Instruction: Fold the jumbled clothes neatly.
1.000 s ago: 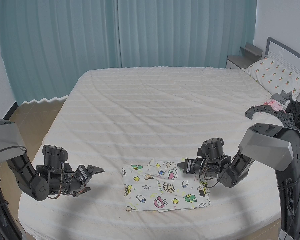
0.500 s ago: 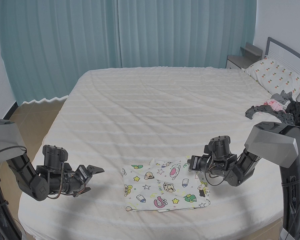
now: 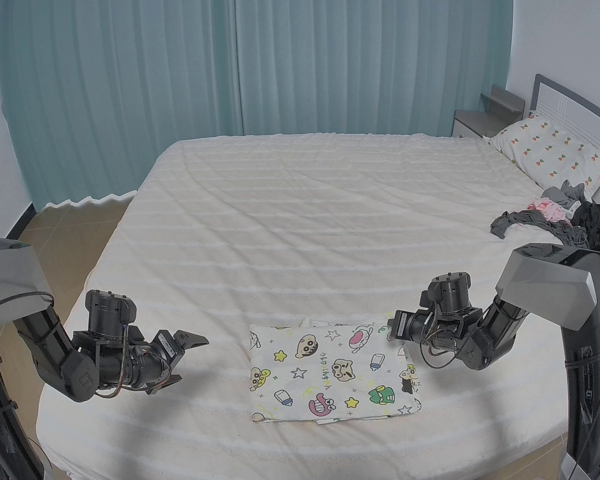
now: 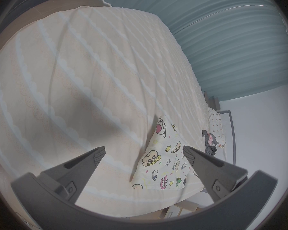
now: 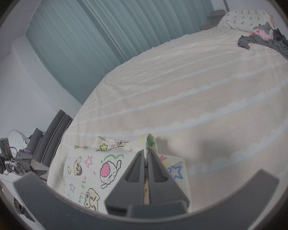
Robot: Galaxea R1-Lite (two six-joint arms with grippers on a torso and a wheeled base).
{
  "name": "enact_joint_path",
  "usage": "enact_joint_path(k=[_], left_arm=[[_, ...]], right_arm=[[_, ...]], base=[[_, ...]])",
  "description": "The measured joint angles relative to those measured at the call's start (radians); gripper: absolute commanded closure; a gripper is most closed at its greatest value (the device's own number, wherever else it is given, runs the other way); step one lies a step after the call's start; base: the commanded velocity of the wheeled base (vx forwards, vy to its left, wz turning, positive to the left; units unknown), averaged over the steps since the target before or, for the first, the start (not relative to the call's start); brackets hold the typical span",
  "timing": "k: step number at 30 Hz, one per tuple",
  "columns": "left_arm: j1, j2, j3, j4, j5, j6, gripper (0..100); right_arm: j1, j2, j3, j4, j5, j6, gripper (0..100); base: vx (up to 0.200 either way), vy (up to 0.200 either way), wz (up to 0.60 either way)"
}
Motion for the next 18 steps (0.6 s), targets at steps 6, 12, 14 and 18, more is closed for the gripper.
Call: enact_joint_path(k=[6,12,14,18], left_arm=[[0.000,0.002,0.000,0.000,0.001,0.000,0],[0.000,0.003,0.000,0.000,0.000,0.000,0],[0.000,0.003,0.000,0.000,0.000,0.000,0],[0.000,0.003,0.000,0.000,0.000,0.000,0]], right_arm=[[-0.011,0.004,-0.006,0.000,-0.031,-0.001,100],[-0.021,0.010,-0.013,0.001,-0.034,-0.001,100],[-0.023,0.013,-0.016,0.000,-0.034,-0.001,100],[-0.024,0.017,-0.021,-0.002,-0.034,0.000,100]], base=[[0.000,0.000,0.00],[0.000,0.000,0.00],[0.000,0.000,0.00],[0.000,0.000,0.00]])
